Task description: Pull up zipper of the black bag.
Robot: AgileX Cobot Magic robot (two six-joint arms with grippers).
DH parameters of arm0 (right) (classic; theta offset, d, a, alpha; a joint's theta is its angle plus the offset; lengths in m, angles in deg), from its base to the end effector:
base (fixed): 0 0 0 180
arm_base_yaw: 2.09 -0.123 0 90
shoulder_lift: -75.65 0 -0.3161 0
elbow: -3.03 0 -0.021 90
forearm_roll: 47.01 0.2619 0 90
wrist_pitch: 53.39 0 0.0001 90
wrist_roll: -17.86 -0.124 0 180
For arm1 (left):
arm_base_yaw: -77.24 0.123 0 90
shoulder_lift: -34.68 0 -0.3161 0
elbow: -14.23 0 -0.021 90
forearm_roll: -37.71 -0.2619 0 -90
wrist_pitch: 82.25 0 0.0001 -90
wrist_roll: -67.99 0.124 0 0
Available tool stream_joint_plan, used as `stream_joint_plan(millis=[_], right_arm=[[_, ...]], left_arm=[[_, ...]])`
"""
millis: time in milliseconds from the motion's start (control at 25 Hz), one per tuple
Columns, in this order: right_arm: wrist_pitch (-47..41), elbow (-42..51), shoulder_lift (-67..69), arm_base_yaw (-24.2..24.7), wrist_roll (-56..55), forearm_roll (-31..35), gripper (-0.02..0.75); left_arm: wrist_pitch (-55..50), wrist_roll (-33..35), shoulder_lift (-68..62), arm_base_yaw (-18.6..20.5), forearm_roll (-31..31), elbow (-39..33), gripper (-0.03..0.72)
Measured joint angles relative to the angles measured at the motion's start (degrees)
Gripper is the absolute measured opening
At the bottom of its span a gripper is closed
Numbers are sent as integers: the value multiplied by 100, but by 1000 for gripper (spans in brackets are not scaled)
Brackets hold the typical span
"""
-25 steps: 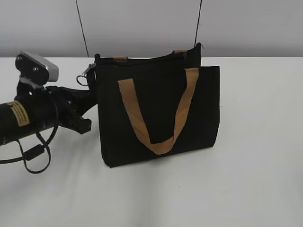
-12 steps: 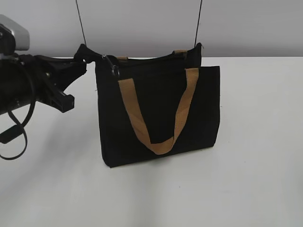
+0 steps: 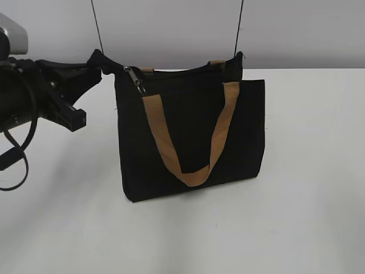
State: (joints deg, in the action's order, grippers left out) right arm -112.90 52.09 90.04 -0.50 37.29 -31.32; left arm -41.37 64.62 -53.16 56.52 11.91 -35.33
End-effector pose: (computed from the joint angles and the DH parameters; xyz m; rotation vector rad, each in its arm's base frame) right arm 0.0217 0.0283 0.2734 -0.3166 2.0905 0.1162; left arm 0.2663 -0.1385 0.2407 0.7550 1.5661 -0.3020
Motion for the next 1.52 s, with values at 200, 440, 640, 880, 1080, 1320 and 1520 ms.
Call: stream_joint_plan(millis=[200,440,640,880,1080,1320,1520], right_arm=[[661,-26,1207,-51,1618,1510,383],[1478,-36,2511,-641,3680,3308,383],[1743,-41,3960,-1154,5162,4427,383],[1969,-548,5515,-1713,6239,5032,383],[2112,-1473,6635,-2069,6511,5112,370],[2129,-2519,7706,-2483,6553,5125,324],[2135,-3309,8451,-2732,6561,5125,317]], left_arm=[[56,0,0,0,-4,0,12],[66,0,0,0,-10,0,12],[70,0,0,0,-15,0,12],[70,0,0,0,-21,0,12],[70,0,0,0,-21,0,12],[85,0,0,0,-21,0,12],[253,0,0,0,-21,0,12]])
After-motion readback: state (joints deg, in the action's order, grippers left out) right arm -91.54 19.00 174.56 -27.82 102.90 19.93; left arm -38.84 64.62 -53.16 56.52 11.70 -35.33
